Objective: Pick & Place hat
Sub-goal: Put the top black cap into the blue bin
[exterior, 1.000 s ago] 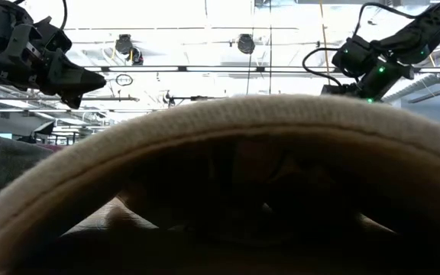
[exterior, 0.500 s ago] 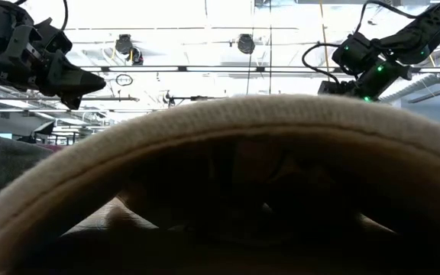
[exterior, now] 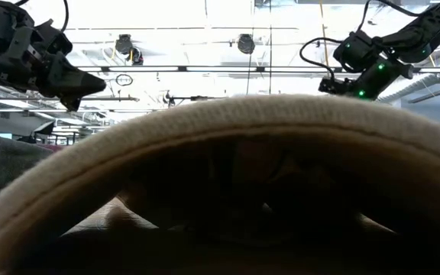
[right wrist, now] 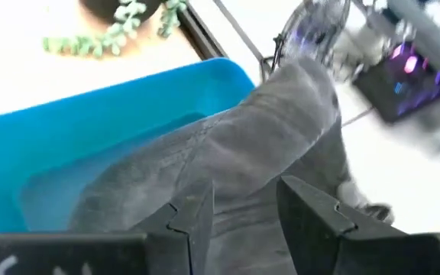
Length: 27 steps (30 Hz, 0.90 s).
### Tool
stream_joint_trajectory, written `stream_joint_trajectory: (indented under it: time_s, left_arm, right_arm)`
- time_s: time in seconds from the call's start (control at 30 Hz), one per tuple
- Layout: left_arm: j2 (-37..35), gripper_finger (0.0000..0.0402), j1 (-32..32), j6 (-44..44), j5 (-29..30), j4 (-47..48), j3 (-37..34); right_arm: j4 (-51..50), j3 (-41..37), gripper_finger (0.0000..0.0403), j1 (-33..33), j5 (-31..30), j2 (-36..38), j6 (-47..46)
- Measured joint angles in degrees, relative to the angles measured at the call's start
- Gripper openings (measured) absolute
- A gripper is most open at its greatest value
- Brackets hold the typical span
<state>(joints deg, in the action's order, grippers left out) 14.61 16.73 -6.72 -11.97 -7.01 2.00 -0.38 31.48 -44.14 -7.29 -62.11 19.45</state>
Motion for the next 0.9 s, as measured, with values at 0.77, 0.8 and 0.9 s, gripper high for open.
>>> stream_joint_trajectory:
  time_s: [0.77, 0.8, 0.9]
  left_arm:
    - [0.02, 0.0042, 0.0, -2.47, 4.6, -0.74, 0.0]
    - [0.0, 0.0042, 0.0, -2.45, 4.6, -0.74, 0.0]
    - [0.02, 0.0042, 0.0, -2.21, 4.6, -0.74, 0.0]
  right_arm:
    - [5.59, 0.0, 0.013, 2.11, -2.95, -4.7, -24.27]
    - [6.48, 0.0, 0.0133, 2.1, -3.11, -5.76, -25.1]
    - [10.04, 0.02, 0.0138, 2.1, -3.0, -9.71, -26.69]
